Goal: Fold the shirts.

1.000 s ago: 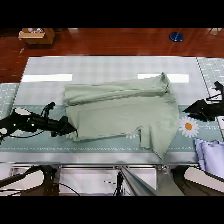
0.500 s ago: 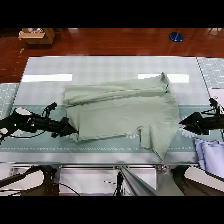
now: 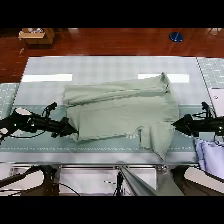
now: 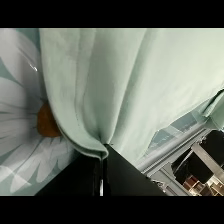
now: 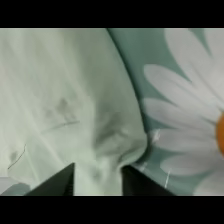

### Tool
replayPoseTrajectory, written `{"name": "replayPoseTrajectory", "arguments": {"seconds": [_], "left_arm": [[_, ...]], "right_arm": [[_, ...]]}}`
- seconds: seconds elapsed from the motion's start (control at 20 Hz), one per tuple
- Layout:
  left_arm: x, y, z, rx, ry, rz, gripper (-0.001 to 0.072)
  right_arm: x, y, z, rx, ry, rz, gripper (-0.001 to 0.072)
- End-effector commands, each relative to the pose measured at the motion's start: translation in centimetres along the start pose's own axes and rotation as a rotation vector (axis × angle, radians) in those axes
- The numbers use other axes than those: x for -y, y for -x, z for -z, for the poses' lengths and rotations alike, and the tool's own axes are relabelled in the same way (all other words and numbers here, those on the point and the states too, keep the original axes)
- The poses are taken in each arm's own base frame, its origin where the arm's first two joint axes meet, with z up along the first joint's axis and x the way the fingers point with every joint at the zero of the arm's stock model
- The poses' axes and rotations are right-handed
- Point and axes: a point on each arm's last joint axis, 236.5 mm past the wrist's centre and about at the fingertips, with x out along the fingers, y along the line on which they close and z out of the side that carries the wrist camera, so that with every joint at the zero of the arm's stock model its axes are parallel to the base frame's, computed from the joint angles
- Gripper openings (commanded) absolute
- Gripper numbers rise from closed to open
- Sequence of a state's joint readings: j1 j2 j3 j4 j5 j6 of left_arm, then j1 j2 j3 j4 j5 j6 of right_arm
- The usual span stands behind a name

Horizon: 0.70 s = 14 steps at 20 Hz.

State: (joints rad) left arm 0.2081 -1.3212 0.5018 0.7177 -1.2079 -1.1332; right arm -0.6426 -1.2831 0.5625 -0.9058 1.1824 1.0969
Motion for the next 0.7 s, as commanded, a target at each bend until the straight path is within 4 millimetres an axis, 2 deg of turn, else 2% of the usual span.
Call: {"name": "replayPoseTrajectory", "arguments": {"seconds": [0.0, 0.05, 0.15, 0.25, 0.4, 0.5, 0.65], "left_arm": [[0.1, 0.0, 0.0, -0.002, -0.002, 0.001, 0.0026], [0.2, 0.1, 0.1, -0.004, -0.005, 0.003, 0.0027], [0.8, 0.6, -0.4, 0.009, -0.048, 0.007, 0.0026], [2.3, 1.9, -1.5, 0.045, -0.101, 0.014, 0.0026], [7.2, 5.5, -4.3, 0.172, -0.215, 0.072, 0.0026], [10.4, 8.4, -6.2, 0.267, -0.302, 0.085, 0.0026], [13.1, 11.5, -8.6, 0.369, -0.374, 0.076, 0.0026]], "right_arm": [[-0.8, -1.7, -1.4, 0.056, 0.049, 0.048, 0.0167], [-1.5, -1.8, -1.7, 0.063, 0.062, 0.039, 0.0027], [-3.9, -0.8, -2.7, 0.069, 0.089, -0.023, 0.0031], [-7.4, 1.5, -4.2, 0.093, 0.14, -0.105, 0.0031], [-14.1, 7.1, -7.9, 0.257, 0.232, -0.239, 0.003], [-17.8, 10.6, -9.7, 0.365, 0.302, -0.282, 0.003], [-21.5, 12.2, -11.4, 0.456, 0.39, -0.272, 0.003]]}}
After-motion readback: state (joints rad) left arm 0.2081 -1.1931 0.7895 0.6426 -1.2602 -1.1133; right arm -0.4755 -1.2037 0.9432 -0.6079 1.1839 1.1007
